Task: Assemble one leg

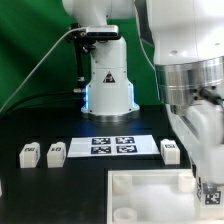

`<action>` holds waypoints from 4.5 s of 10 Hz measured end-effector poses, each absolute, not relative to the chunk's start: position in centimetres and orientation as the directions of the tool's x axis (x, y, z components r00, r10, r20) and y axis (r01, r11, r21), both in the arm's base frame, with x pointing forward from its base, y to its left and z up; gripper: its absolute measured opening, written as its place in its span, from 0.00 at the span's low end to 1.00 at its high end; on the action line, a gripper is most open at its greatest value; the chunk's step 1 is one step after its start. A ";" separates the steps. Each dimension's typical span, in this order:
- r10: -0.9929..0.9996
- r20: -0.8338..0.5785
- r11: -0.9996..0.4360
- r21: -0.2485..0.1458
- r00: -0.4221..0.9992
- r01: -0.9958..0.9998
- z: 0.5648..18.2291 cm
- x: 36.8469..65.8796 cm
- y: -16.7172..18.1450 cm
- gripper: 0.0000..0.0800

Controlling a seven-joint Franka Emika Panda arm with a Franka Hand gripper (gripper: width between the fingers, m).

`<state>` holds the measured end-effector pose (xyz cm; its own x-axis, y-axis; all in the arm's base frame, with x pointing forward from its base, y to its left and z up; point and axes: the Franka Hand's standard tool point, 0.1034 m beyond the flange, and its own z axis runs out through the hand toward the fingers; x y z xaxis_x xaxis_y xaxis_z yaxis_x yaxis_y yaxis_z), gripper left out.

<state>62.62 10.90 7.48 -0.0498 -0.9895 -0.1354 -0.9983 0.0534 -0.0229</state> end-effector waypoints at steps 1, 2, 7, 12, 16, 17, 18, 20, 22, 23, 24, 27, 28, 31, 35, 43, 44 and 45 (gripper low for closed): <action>-0.991 -0.135 0.030 -0.025 -0.026 -0.999 7.5 62.6 10.9 0.37; -0.991 -0.134 -0.003 -0.029 0.007 -1.000 7.5 62.6 10.9 0.37; -0.814 -0.031 -0.575 -0.097 0.580 -0.813 7.5 62.9 11.8 0.79; -0.186 0.072 -0.981 -0.064 0.980 -0.182 7.6 63.2 12.2 0.81; 0.217 0.098 -0.975 -0.023 0.971 0.220 7.5 63.3 11.0 0.81; 0.176 0.097 -0.983 -0.028 0.980 0.179 7.5 63.3 11.0 0.81; 0.154 0.096 -0.987 -0.030 0.983 0.158 7.5 63.3 11.0 0.66; 0.044 0.091 -0.998 -0.043 0.995 0.048 7.4 63.3 11.1 0.36; -0.119 0.082 -0.992 -0.058 0.989 -0.115 7.4 63.3 11.1 0.36; -0.240 0.073 -0.970 -0.070 0.968 -0.235 7.4 63.3 11.1 0.36; -0.425 0.046 -0.904 -0.074 0.904 -0.422 7.3 63.4 11.0 0.36; -0.788 -0.037 -0.612 -0.063 0.615 -0.788 7.4 63.2 10.5 0.36; -0.870 -0.066 -0.486 -0.056 0.489 -0.872 7.4 63.1 10.5 0.36; -0.986 -0.131 -0.098 -0.022 0.100 -0.995 7.3 62.8 10.6 0.36; -0.953 -0.151 0.262 0.025 -0.263 -0.965 7.4 62.7 10.8 0.36; -0.923 -0.124 0.362 0.036 -0.363 -0.932 7.3 62.6 10.8 0.66; -0.925 -0.125 0.358 0.035 -0.360 -0.933 7.4 62.5 10.9 0.66; -0.928 -0.130 0.348 0.033 -0.350 -0.937 7.9 62.2 11.7 0.78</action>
Offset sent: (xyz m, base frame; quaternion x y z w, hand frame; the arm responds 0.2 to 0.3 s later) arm -0.0032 0.0032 -0.0030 0.0193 0.1176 -0.2990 0.9468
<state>62.21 11.69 7.93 -0.3495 -0.9278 -0.1301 -0.9368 0.3483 0.0328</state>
